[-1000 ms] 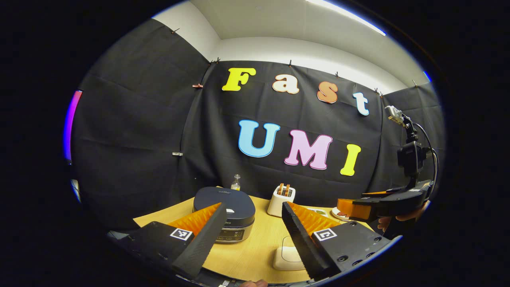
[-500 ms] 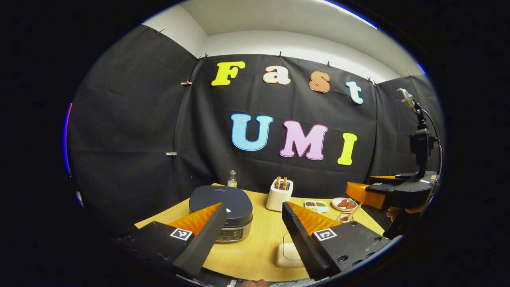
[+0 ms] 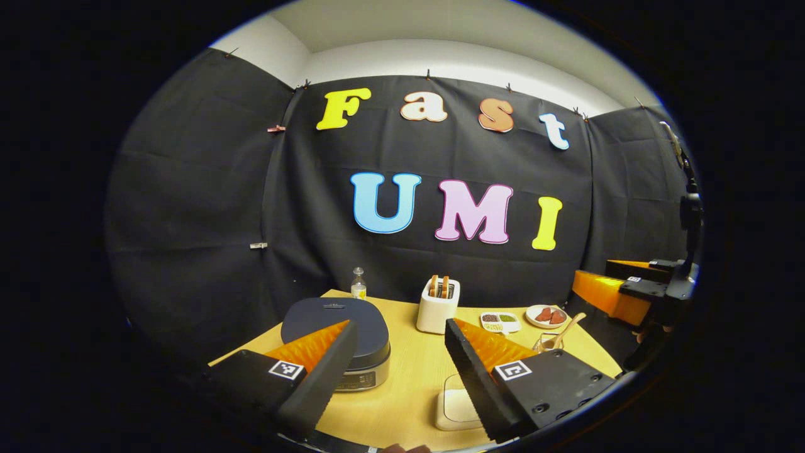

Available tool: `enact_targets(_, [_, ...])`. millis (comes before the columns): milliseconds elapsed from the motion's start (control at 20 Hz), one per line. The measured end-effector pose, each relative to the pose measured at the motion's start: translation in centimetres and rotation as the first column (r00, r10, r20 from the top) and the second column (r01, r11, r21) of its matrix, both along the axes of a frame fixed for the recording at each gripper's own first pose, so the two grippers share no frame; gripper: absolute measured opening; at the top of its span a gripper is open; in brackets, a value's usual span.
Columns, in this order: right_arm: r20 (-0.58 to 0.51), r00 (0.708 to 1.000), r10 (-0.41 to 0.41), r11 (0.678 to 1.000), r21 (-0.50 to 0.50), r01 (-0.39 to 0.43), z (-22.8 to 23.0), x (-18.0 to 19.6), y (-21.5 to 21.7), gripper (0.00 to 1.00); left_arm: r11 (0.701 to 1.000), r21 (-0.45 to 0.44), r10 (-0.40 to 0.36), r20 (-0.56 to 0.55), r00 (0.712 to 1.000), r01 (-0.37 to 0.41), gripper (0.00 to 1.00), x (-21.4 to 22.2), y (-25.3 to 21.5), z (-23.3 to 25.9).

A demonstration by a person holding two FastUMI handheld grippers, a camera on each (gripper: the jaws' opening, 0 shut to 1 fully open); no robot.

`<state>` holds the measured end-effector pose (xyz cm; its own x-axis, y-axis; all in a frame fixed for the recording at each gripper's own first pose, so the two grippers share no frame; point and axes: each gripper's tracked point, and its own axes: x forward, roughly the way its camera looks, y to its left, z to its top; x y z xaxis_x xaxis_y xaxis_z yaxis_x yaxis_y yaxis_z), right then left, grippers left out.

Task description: Close the left gripper, press the button to open the rice cooker; take a wooden spoon from the chopstick holder with the right hand, scoop a spoonful of rice and pour it into the rice cooker, then put the wooden spoon back into the chopstick holder.

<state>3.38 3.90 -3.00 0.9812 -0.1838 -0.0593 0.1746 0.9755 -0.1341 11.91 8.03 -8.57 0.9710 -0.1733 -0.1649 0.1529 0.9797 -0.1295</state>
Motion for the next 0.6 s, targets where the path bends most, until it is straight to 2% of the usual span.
enact_targets(150, [-0.007,1.000,0.002,1.000,0.024,-0.002,-0.3,0.4,-0.9,0.98,1.000,0.003,0.015,-0.021,1.000,-0.015,0.91,2.8,0.9,-0.3])
enact_targets(350, [-0.012,1.000,0.004,0.999,0.033,-0.003,-0.7,0.4,-1.8,0.98,0.997,0.039,0.064,-0.063,0.996,-0.062,0.78,6.2,2.3,-2.3])
enact_targets(550, [-0.011,1.000,0.015,0.999,0.033,-0.015,-0.5,0.4,-2.1,0.98,0.989,0.078,0.134,-0.129,0.983,-0.125,0.53,9.4,3.9,-5.2])
enact_targets(600, [-0.010,1.000,0.019,0.999,0.033,-0.019,-0.5,0.4,-2.0,0.98,0.986,0.078,0.158,-0.146,0.977,-0.148,0.38,10.2,4.5,-5.8])
